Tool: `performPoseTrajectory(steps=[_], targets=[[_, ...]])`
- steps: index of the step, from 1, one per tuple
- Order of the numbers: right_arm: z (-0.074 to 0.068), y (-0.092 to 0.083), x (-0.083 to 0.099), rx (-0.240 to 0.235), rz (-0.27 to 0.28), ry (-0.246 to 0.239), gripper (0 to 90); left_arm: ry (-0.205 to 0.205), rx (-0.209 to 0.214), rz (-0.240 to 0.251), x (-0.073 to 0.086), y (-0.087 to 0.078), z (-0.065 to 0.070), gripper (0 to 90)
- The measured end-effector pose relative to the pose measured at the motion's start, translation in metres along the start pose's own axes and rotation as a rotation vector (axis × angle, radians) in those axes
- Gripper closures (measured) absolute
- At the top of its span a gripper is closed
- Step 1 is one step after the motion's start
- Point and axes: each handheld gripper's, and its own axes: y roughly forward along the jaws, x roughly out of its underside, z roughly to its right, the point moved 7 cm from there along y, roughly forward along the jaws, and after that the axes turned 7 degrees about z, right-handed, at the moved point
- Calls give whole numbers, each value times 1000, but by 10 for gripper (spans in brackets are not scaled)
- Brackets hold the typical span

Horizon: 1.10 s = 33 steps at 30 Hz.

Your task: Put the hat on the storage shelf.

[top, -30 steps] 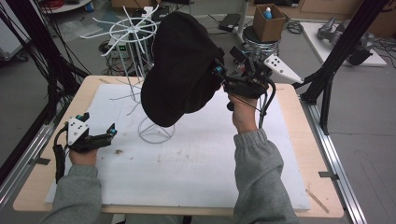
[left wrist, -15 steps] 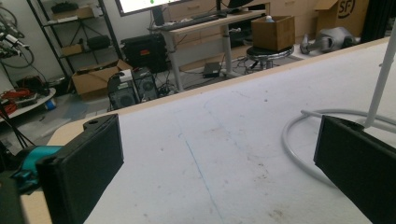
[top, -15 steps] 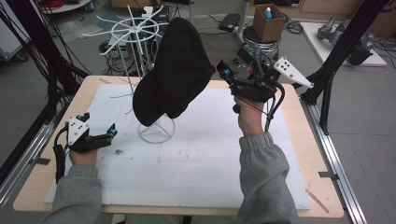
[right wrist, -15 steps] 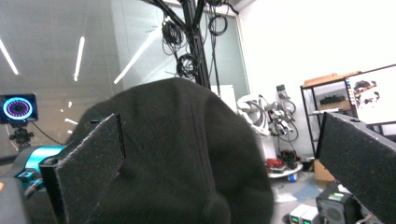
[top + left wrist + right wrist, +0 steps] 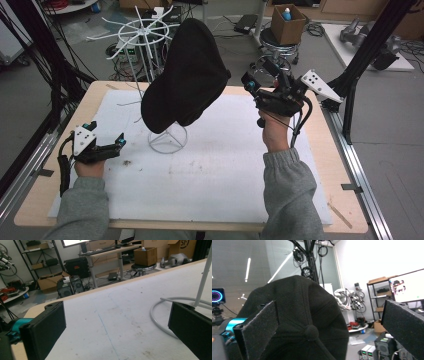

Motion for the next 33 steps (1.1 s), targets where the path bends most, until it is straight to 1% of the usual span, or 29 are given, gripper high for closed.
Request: performPoseTrajectory(steps=[12,14,19,20,22,24,27,29,33], targets=[[5,-19,1,25,-5,-18,5,3,3,-4,1,0,2,17],[8,-25,4,38,-12,-20,5,7,5,-7,1,0,2,18],[13,-32,7,53,-19,-13,5,8,8,-8,2,0,3,18],[16,-36,7,62,-19,-14,5,7,7,-8,2,0,3,18],[16,-37,7,63,-22,-15,5,8,7,-6,2,1,3,18],[19,-42,7,75,-21,-29,5,7,8,-6,2,0,3,18],[21,-46,9,82,-27,-28,5,8,8,-7,2,1,3,18],[24,-50,10,94,-27,-26,5,13,9,-9,2,0,3,17],[29,-57,13,116,-32,-31,5,9,10,-4,1,0,4,18]])
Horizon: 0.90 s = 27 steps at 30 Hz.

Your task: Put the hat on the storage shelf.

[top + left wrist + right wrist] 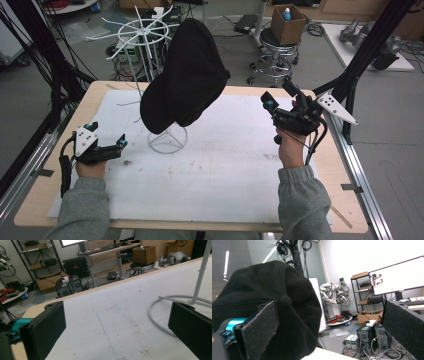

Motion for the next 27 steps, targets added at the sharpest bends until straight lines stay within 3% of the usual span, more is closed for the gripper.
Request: performPoseTrajectory(steps=[27], targets=[[19,-29,15,59,-8,19,6,3,5,4,0,0,2,18]])
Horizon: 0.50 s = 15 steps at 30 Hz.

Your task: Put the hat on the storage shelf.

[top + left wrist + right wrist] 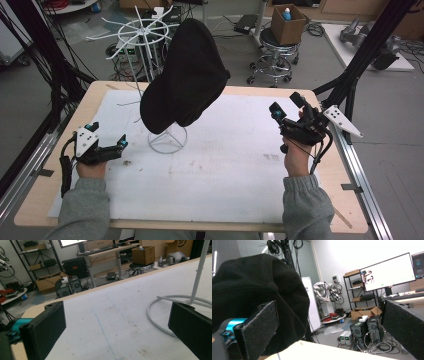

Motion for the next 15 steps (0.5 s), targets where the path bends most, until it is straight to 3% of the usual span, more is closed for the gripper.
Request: performPoseTrajectory(steps=[15], targets=[[17,-15,18,62,-50,-6,6,5,4,4,0,0,2,17]])
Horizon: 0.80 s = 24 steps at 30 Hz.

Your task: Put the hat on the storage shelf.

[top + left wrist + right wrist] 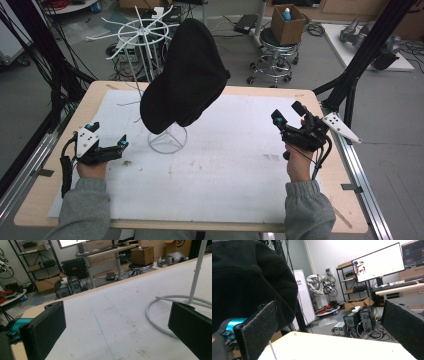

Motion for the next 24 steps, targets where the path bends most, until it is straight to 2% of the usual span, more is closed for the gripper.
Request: performPoseTrajectory(steps=[9,19,22,24], targets=[[-4,-1,2,-4,-29,-39,6,1,6,3,-1,-1,0,17],[-1,-2,5,12,-49,-38,6,-1,8,5,-1,-1,0,18],[1,-6,8,17,-38,-35,6,-3,8,6,-1,-1,0,17],[7,-10,14,33,-50,-28,6,-1,9,3,-1,-1,0,17]])
